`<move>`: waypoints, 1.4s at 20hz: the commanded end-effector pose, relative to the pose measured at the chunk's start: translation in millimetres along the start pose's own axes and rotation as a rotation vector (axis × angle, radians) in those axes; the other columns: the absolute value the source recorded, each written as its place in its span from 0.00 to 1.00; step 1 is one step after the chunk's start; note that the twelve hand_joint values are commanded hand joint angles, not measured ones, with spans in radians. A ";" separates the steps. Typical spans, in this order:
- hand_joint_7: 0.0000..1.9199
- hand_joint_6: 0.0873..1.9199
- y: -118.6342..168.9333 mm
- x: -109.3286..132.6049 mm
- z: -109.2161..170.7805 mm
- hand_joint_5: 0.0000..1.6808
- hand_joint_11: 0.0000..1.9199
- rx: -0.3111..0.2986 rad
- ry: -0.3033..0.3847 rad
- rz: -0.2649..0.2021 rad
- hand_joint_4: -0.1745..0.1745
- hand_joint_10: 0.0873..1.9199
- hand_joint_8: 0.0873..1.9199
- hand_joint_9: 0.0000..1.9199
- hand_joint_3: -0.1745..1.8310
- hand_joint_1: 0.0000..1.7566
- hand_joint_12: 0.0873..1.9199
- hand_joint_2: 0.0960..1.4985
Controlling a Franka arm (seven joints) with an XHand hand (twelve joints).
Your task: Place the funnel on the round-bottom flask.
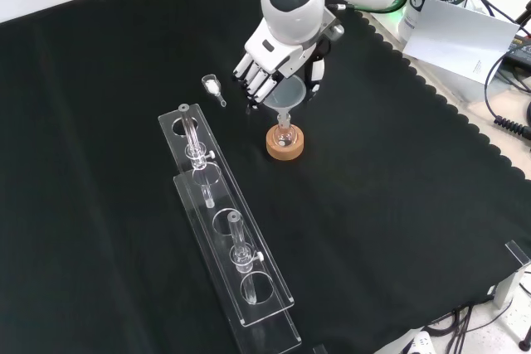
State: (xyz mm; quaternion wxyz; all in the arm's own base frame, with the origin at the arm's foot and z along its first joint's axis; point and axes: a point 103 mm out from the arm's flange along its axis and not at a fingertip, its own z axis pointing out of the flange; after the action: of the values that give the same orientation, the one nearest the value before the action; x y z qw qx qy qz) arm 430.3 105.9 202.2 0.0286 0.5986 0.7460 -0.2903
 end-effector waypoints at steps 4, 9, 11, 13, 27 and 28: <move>0.12 0.05 -1.9 -0.5 3.5 0.18 0.17 0.027 0.021 0.001 0.31 0.33 0.38 0.26 0.38 0.46 0.69 0.38; 0.06 0.00 -7.8 -2.6 0.2 0.16 0.14 0.044 0.033 0.001 0.31 0.33 0.35 0.22 0.37 0.45 0.70 0.37; 0.05 0.00 -12.8 -6.0 -3.4 0.15 0.13 0.026 0.040 0.000 0.31 0.34 0.35 0.21 0.37 0.44 0.70 0.37; 0.05 0.00 -18.4 -8.8 -8.9 0.14 0.13 0.005 0.050 -0.002 0.31 0.34 0.35 0.21 0.37 0.43 0.70 0.37; 0.07 0.00 -70.2 -59.3 -47.6 0.16 0.12 -0.166 0.135 0.063 0.32 0.35 0.35 0.18 0.28 0.35 0.71 0.41; 0.08 0.00 -73.8 -66.3 -47.6 0.16 0.12 -0.170 0.151 0.074 0.32 0.35 0.35 0.19 0.28 0.35 0.71 0.41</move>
State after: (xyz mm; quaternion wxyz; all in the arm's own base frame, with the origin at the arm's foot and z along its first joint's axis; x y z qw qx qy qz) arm 412.1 97.0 254.6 0.0319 0.6108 0.7509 -0.2493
